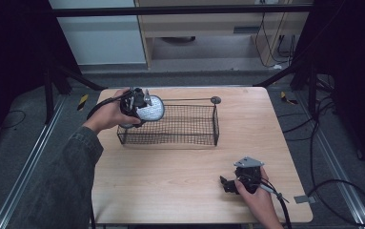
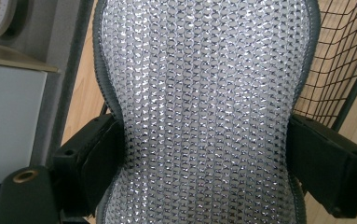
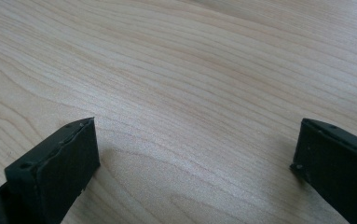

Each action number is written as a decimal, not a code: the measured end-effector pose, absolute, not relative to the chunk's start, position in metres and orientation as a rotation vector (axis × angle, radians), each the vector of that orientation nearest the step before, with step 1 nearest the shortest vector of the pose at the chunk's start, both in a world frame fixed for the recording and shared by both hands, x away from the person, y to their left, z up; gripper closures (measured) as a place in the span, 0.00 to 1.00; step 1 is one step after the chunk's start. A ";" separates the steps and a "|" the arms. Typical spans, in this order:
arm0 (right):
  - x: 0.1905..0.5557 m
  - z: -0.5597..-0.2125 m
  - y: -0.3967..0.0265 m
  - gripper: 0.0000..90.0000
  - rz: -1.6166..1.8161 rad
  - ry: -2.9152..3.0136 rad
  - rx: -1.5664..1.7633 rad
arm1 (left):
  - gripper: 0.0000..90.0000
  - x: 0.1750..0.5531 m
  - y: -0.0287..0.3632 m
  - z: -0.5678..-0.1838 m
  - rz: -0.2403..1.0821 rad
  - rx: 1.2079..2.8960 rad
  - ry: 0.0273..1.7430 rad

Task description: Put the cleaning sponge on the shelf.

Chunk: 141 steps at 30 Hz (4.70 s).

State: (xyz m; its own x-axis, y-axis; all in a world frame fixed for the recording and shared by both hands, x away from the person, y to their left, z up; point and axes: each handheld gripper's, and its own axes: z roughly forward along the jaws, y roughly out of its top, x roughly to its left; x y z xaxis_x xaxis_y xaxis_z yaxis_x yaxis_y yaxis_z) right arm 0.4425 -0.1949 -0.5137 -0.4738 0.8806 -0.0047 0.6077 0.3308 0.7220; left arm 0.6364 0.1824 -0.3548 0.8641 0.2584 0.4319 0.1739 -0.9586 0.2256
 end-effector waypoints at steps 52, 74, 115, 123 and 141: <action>0.442 -0.514 -0.195 0.00 0.937 2.206 1.316 | 0.04 0.651 0.180 -0.383 0.578 2.825 0.399; 0.442 -0.514 -0.195 0.00 0.937 2.205 1.315 | 0.07 0.629 0.178 -0.364 0.573 2.696 0.457; 0.442 -0.514 -0.195 0.00 0.938 2.205 1.315 | 0.06 0.545 0.170 -0.360 0.570 2.383 0.757; 0.442 -0.514 -0.195 0.00 0.937 2.205 1.316 | 0.06 0.520 0.186 -0.366 0.540 2.312 0.797; 0.442 -0.514 -0.195 0.00 0.938 2.205 1.315 | 0.06 0.475 0.224 -0.403 0.537 2.224 0.924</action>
State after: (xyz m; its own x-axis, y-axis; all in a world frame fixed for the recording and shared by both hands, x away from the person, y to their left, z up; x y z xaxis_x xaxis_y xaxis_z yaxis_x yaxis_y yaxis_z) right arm 0.4423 -0.1950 -0.5135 -0.4736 0.8807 -0.0040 0.6081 0.3302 0.7219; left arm 0.4753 0.2241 -0.4025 0.6655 0.7373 0.1159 0.4656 -0.5315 0.7076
